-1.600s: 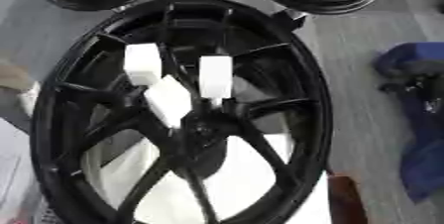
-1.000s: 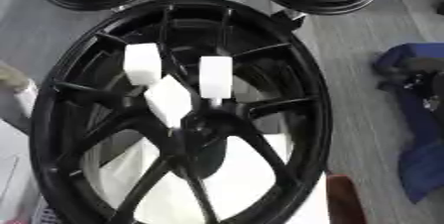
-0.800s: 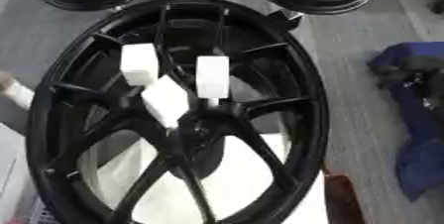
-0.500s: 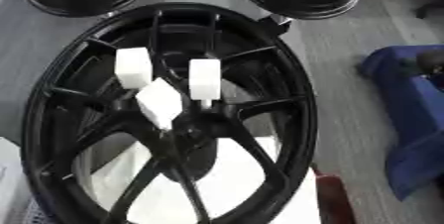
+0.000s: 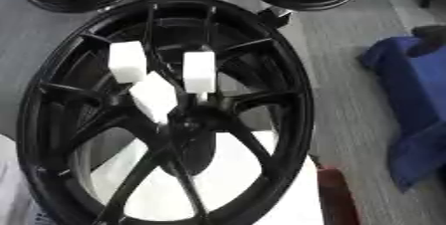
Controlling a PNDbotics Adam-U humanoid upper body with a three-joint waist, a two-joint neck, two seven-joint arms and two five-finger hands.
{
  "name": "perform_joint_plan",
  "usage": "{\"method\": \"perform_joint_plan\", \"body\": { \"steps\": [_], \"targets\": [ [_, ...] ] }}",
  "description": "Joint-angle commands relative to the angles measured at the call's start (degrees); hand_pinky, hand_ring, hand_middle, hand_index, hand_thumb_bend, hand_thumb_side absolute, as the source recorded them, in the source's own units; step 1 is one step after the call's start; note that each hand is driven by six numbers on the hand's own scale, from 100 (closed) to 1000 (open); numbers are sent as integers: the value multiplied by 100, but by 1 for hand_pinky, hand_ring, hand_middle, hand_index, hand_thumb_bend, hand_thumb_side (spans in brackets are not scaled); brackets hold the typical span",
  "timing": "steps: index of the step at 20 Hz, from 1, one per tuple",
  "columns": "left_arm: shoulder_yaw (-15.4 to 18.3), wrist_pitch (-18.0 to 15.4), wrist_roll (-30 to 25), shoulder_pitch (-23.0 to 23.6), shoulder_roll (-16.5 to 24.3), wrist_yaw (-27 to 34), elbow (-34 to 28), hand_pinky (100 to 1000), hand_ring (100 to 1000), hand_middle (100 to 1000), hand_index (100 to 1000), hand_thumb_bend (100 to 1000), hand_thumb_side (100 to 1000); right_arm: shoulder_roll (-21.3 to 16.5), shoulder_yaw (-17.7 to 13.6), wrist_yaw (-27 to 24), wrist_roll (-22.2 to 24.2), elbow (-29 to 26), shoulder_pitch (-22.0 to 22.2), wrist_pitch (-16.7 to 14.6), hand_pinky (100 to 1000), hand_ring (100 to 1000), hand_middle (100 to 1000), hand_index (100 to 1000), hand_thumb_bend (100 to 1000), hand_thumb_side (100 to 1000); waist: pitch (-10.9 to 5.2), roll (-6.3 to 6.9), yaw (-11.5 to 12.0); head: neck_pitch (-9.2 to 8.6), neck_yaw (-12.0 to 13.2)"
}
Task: Pull the pin out of the wheel hub.
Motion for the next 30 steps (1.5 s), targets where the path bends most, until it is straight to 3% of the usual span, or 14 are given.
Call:
{"method": "perform_joint_plan", "body": {
  "steps": [1,9,14,17,23,30],
  "targets": [
    [134,-37,107,82,201,-28,-146,621,688,578,753,100,770,-636,12,-134,-197,-117,-98,-280,896,719,663,777,100,453,-114,5,-6,57,59],
    [195,-69,200,291,249,-107,-210,622,690,579,753,100,768,-1786,166,-337,-716,192,-475,-981,884,745,692,785,100,376,-125,-38,-43,96,82],
    [228,-75,246,327,288,-119,-201,622,690,579,753,100,768,-2519,353,-616,-783,648,-1012,-1309,875,750,700,790,100,340,-144,-63,6,95,-39],
    [218,-69,242,337,281,-115,-168,622,690,579,753,100,768,-2777,523,-844,-689,1016,-1457,-1395,875,755,707,793,100,333,-178,-82,67,101,-118],
    [151,-47,203,367,200,-63,-38,620,689,578,752,100,780,-2400,1039,-1145,-114,1479,-2450,-1184,879,755,709,796,100,358,-293,-129,193,141,-217],
    [135,-33,177,447,137,-55,12,619,690,578,752,100,785,-1735,1679,-874,586,1995,-3588,-1005,873,763,721,800,100,310,-408,-174,297,250,-342]
  ]
}}
